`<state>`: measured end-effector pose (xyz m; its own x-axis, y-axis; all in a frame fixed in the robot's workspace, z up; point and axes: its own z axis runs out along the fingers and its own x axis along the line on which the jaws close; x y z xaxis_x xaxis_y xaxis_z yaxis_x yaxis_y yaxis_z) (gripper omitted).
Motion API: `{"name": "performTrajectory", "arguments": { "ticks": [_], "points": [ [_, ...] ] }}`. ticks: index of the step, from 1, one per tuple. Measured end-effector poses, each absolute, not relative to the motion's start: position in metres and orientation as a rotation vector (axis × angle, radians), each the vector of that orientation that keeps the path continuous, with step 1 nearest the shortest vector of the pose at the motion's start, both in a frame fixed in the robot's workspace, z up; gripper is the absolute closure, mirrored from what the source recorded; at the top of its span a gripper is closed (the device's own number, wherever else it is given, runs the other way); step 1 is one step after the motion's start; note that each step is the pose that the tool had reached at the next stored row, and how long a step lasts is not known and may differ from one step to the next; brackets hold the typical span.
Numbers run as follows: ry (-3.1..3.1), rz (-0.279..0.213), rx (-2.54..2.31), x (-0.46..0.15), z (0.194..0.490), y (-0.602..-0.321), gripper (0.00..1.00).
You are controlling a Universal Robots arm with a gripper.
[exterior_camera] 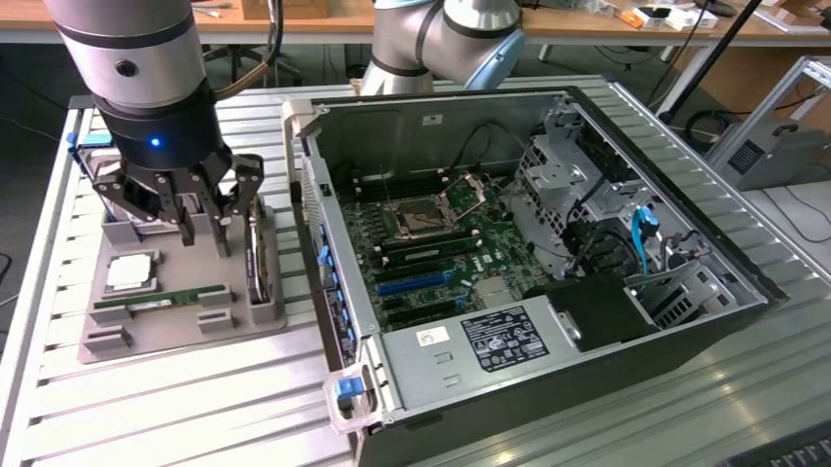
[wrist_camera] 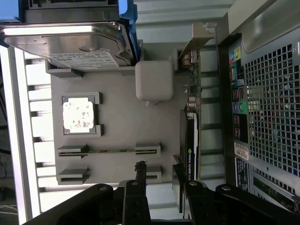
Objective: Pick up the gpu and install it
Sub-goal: 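Pick up the gpu and move the gpu toward the slot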
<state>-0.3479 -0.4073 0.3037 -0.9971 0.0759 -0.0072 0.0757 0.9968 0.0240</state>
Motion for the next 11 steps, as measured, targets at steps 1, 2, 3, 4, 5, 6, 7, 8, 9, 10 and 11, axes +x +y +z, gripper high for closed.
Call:
{"name": "performTrajectory", "arguments": {
  "ticks": [1, 2, 3, 4, 5, 6, 7, 8, 9, 10, 11],
  "points": [
    [3.131, 0.037, 0.119, -0.3479, 0.3035, -0.4074, 0.64],
    [3.131, 0.037, 0.119, -0.3479, 0.3033, -0.4074, 0.64],
    [3.131, 0.037, 0.119, -0.3479, 0.3031, -0.4074, 0.64],
    [3.131, 0.036, 0.119, -0.348, 0.3029, -0.4074, 0.64],
    [3.131, 0.036, 0.119, -0.348, 0.3026, -0.4074, 0.64],
    [3.131, 0.036, 0.119, -0.348, 0.3022, -0.4075, 0.64],
    [3.131, 0.036, 0.119, -0.348, 0.302, -0.4075, 0.64],
    [3.131, 0.035, 0.119, -0.3479, 0.3018, -0.4075, 0.64],
    [3.131, 0.035, 0.119, -0.3479, 0.3016, -0.4075, 0.64],
    [3.131, 0.035, 0.119, -0.348, 0.3014, -0.4076, 0.64],
    [3.131, 0.035, 0.119, -0.3479, 0.3013, -0.4076, 0.64]
  ]
}}
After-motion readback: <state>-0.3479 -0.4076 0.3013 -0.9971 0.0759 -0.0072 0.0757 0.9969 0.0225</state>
